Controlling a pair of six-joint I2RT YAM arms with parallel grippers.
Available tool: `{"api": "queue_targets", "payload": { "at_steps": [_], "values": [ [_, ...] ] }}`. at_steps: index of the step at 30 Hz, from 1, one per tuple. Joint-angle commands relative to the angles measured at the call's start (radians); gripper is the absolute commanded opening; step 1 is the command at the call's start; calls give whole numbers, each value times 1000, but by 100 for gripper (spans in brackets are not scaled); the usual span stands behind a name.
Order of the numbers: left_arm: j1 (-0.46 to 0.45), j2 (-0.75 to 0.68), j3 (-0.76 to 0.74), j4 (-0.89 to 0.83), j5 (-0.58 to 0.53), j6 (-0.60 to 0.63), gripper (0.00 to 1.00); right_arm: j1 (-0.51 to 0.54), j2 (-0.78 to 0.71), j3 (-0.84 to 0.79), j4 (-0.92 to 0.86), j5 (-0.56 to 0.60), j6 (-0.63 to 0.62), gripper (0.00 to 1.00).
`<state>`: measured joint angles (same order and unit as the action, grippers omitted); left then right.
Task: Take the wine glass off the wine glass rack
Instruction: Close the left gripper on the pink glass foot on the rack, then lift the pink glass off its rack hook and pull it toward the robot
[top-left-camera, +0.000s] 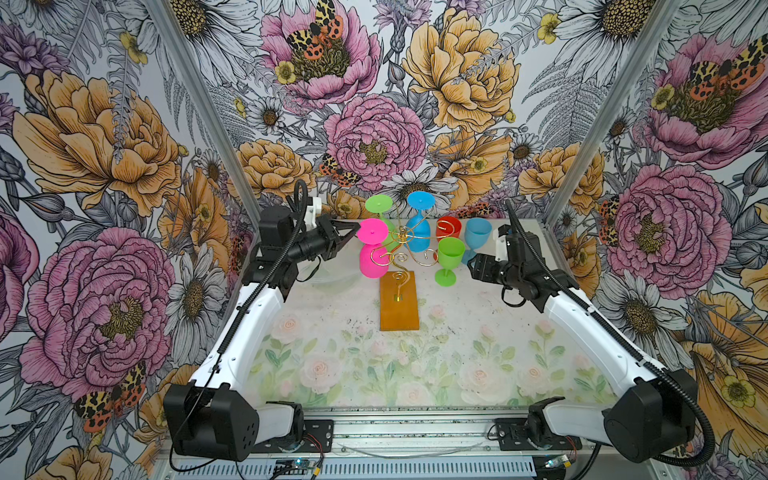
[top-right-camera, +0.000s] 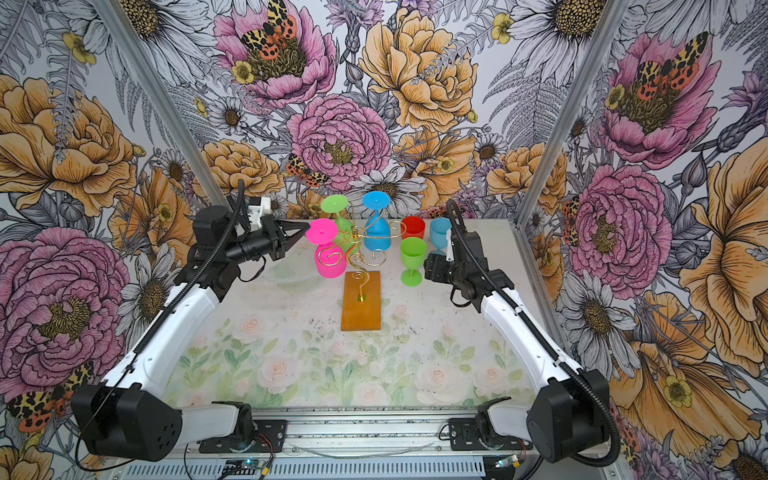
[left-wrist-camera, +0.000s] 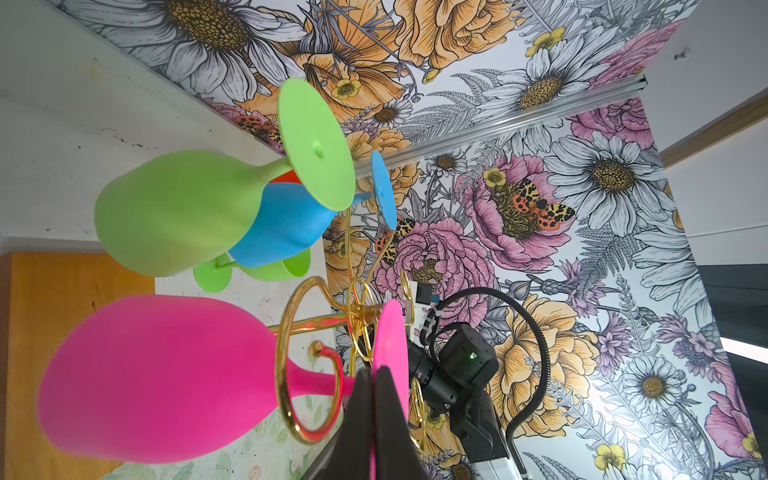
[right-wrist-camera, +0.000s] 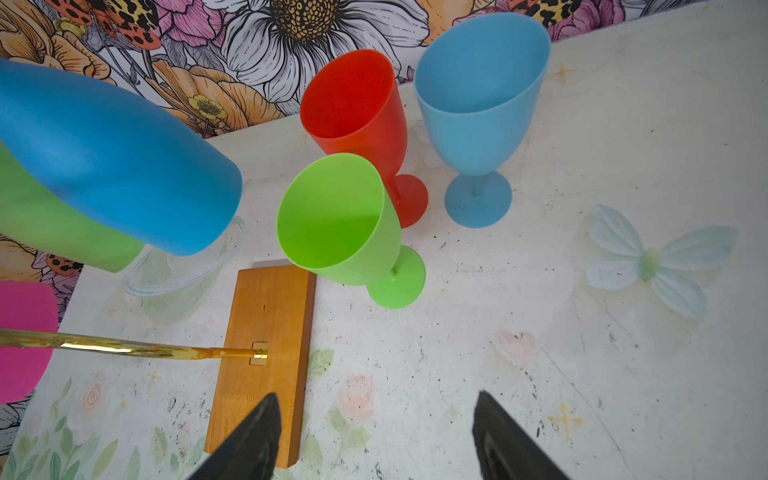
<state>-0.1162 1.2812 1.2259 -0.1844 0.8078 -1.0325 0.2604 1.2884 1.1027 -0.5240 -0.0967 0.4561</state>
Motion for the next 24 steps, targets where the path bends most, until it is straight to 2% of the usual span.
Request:
{"api": "queue_targets", "payload": {
  "at_steps": [1,18,24],
  "values": [
    [-2,-53,24,-26,37,38,0,-8,-9,-2,38,-14,13,74],
    [72,-197,-85,-110,58,95,0,-8,-18,-12,42,-28,19,73],
    [98,-260,-108,-200,49,168,0,-8,-30,-16,42,-38,18,73]
  ]
}}
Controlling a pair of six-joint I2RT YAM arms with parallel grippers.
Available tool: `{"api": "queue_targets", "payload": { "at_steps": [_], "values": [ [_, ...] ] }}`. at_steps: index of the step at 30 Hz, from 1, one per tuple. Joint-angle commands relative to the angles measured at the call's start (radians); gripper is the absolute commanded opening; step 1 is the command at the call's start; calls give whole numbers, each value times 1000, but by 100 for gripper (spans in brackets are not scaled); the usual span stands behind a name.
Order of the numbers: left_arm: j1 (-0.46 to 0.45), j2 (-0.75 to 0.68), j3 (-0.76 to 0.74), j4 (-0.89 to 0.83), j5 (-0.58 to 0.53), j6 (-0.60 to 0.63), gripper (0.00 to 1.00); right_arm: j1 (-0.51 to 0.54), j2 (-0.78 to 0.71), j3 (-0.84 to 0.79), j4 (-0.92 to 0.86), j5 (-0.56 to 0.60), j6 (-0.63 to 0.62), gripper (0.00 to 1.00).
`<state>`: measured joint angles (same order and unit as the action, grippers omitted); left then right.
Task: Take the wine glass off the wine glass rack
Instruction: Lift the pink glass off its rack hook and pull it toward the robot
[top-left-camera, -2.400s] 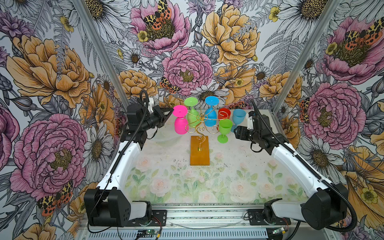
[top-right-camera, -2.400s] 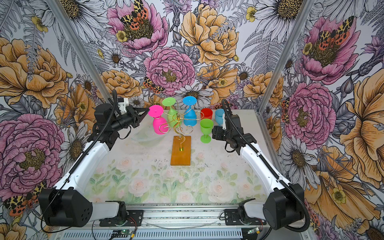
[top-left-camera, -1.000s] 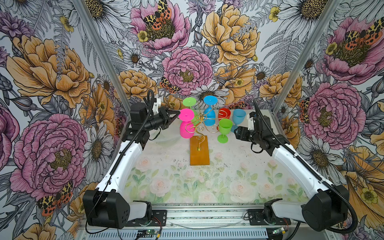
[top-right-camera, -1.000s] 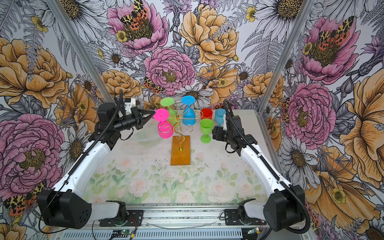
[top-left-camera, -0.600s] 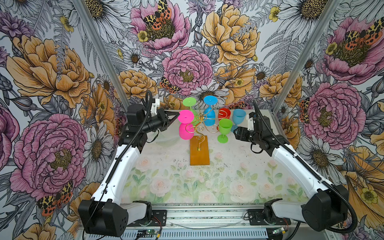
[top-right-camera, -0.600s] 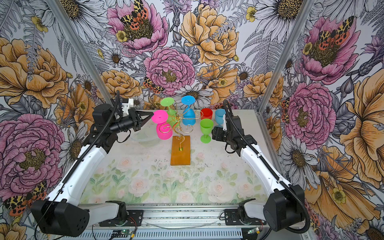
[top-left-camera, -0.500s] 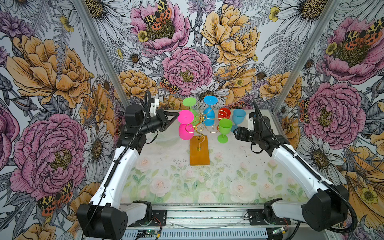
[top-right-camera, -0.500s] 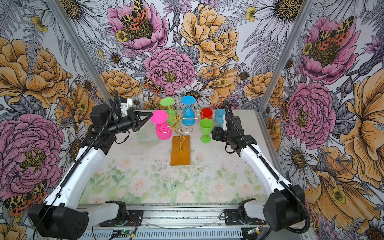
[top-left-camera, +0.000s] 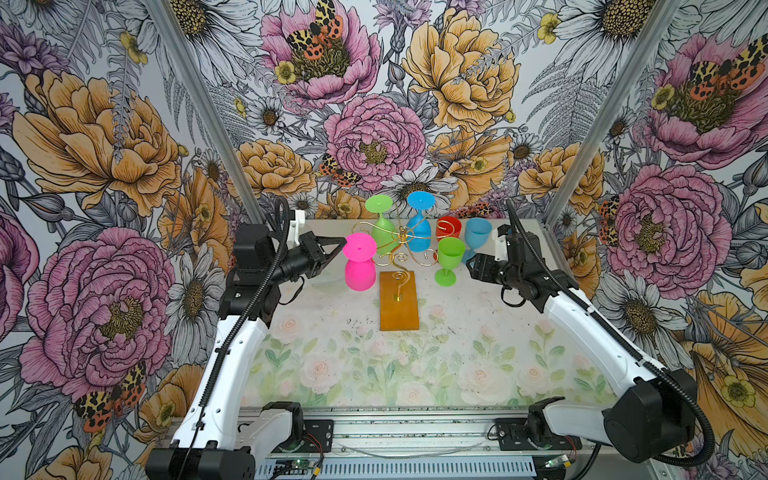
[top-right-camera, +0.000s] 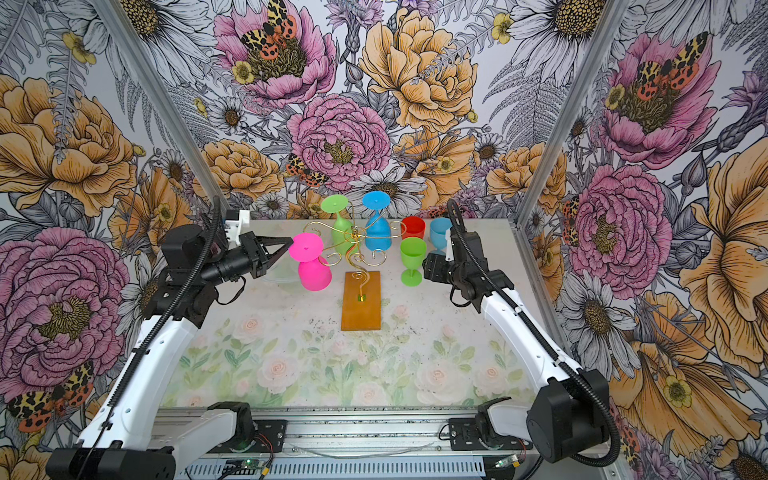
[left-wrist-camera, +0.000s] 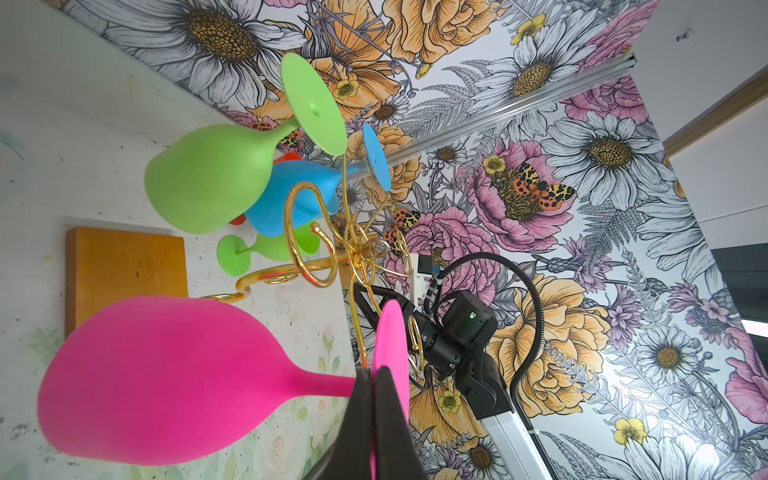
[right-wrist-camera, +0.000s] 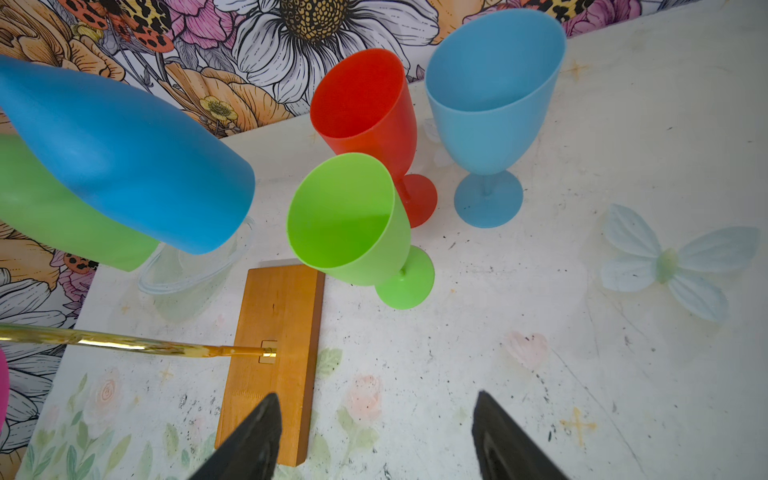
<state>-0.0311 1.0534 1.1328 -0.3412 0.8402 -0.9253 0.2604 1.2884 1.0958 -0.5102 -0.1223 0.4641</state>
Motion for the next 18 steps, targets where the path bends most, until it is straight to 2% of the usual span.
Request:
{"api": "queue_targets", "payload": {
  "at_steps": [1,8,18],
  "values": [
    [15,-42,-21,-53,21,70,0,-8,-33,-10,28,-15,10,73],
    [17,-101,-74,-172,19,196,0,-8,-23,-8,27,-39,10,73],
    [-15,-166,-141,-216,44,274,0,-8,-25,-16,25,-54,16,73]
  ]
}}
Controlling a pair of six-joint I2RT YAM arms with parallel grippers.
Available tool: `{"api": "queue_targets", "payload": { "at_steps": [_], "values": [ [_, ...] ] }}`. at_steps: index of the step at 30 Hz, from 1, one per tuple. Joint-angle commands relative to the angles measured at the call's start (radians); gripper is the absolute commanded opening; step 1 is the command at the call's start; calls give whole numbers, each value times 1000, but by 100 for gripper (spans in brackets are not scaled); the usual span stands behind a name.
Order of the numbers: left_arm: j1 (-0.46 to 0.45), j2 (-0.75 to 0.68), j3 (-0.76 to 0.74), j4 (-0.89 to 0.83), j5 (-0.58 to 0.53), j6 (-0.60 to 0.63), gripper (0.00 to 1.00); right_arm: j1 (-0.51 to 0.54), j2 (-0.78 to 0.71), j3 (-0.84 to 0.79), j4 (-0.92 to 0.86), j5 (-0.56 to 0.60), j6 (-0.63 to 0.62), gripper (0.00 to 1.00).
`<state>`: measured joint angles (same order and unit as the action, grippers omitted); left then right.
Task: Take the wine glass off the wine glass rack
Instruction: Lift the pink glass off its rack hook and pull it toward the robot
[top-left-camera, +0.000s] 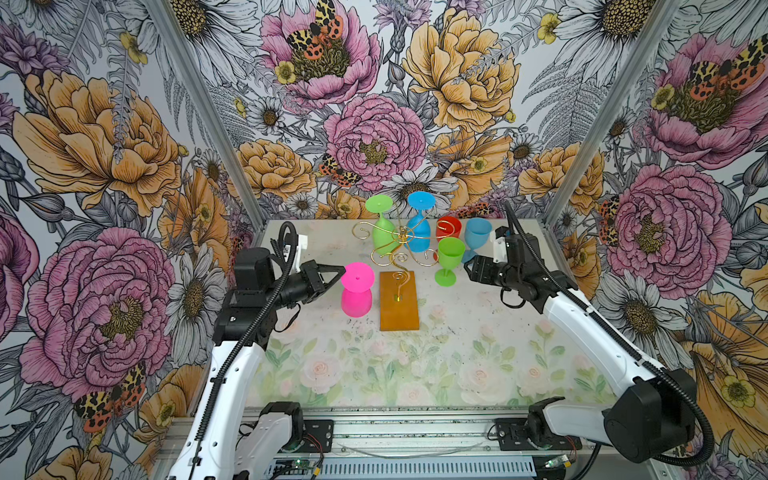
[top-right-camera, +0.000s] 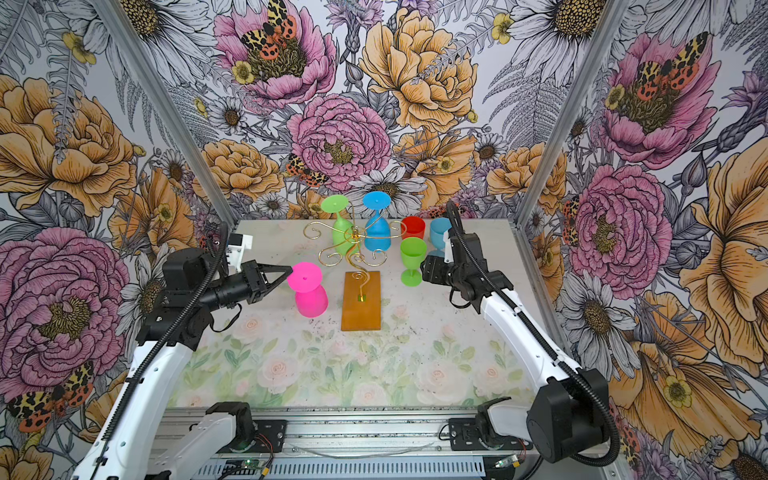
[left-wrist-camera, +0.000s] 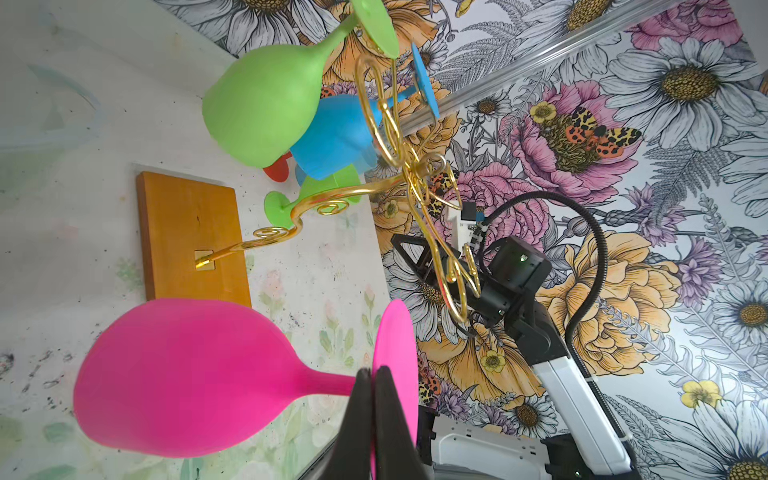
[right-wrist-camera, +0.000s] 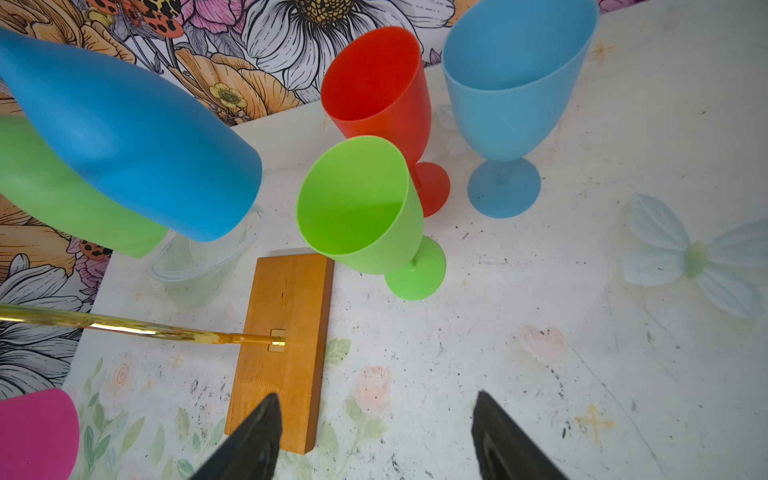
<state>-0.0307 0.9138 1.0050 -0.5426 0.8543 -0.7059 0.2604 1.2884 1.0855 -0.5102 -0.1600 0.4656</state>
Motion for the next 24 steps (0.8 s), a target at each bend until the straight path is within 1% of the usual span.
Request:
{"api": "queue_targets", "payload": {
  "at_steps": [1,3,7,16,24],
  "values": [
    [-33,-31,-17,-15,28,61,0,-8,-26,-9,25,-18,16,73],
    [-69,-33,-22,-15,13,73,0,-9,-29,-13,25,-18,19,73],
    [-160,-21,-26,-15,-55,93,0,-8,-37,-25,25,-21,23,73],
    [-367,17,-3,-14,-147,170,0,-8,-74,-55,10,-12,23,73],
    [-489,67,43,-15,-216,242,0,-10,-80,-51,-43,-16,24,73]
  ]
}}
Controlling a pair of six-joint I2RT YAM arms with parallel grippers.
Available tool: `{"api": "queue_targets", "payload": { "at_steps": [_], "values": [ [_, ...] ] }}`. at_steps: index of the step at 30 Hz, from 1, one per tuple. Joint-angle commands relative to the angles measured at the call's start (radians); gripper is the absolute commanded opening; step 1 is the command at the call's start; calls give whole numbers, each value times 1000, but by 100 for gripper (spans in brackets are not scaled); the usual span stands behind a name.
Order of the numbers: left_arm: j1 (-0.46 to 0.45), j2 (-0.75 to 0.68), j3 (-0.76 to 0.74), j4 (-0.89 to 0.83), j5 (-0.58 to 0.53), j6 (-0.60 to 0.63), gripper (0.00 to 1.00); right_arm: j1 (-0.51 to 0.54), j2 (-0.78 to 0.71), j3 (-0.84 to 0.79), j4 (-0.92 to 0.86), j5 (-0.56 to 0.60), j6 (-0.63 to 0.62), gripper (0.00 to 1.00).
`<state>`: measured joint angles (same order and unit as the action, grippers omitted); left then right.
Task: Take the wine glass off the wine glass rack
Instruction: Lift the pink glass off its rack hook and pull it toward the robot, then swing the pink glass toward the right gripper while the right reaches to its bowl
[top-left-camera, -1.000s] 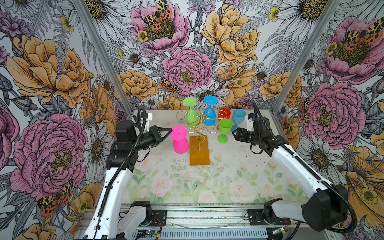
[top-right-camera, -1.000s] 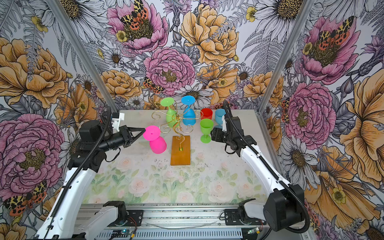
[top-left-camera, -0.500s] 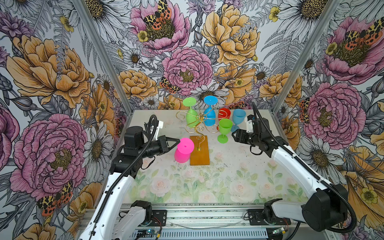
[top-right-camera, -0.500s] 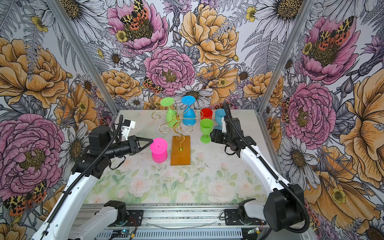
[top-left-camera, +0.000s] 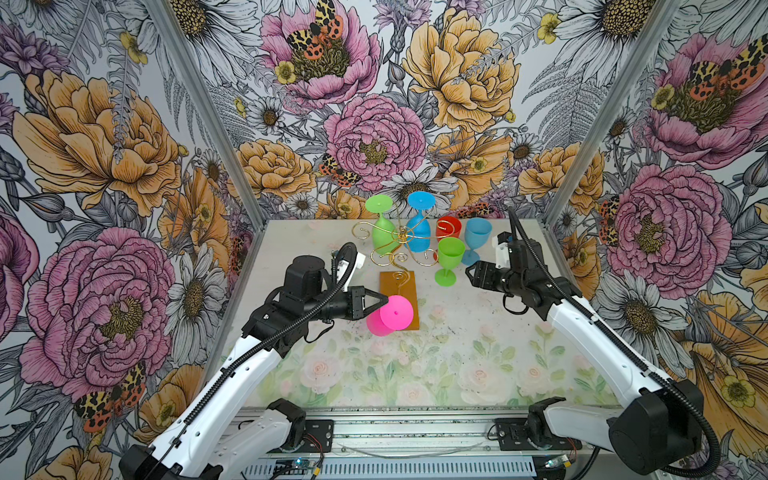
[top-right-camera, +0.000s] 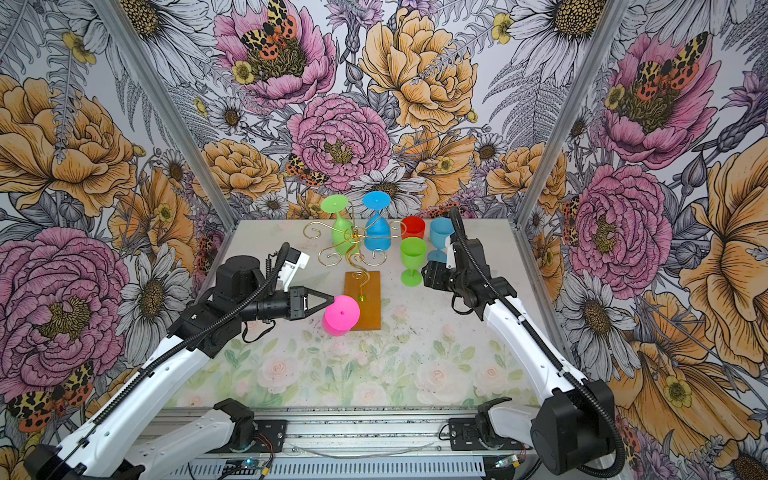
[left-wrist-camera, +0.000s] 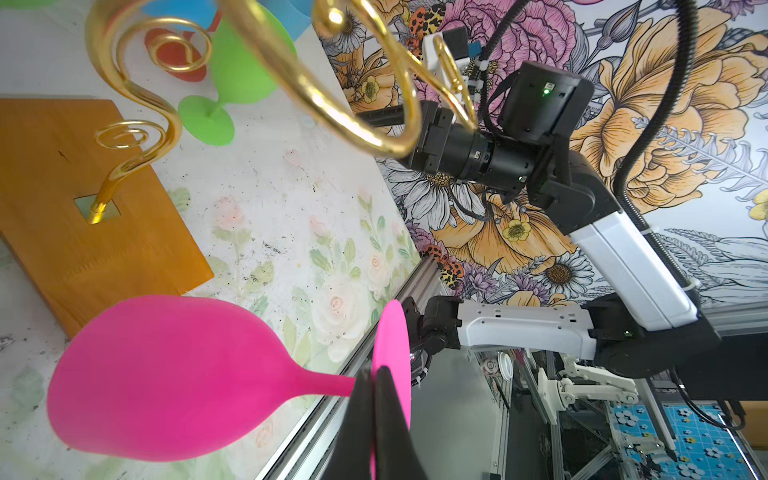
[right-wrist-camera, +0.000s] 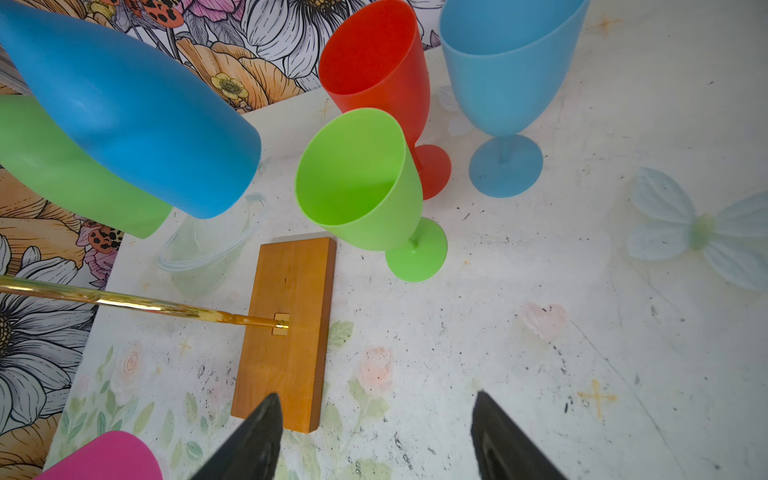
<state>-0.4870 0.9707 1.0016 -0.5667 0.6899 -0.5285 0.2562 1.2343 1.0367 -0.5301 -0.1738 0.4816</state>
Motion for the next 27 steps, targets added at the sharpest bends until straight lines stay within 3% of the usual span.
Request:
{"api": "queue_targets", "payload": {
  "at_steps": [1,9,16,22,27],
  "values": [
    [-52,19,55,9,-63,78,0,-5,-25,0,-32,-4,7,73],
    [-225,83,131,10,-188,239,0,-9,15,48,-141,-25,-11,73],
    [-258,129,163,10,-222,329,0,-34,39,69,-195,-86,-13,73],
    [-378,142,175,30,-320,482,0,-44,61,87,-239,-114,-28,73],
    [-437,151,169,78,-316,559,0,-45,71,104,-266,-123,-36,73]
  ]
}}
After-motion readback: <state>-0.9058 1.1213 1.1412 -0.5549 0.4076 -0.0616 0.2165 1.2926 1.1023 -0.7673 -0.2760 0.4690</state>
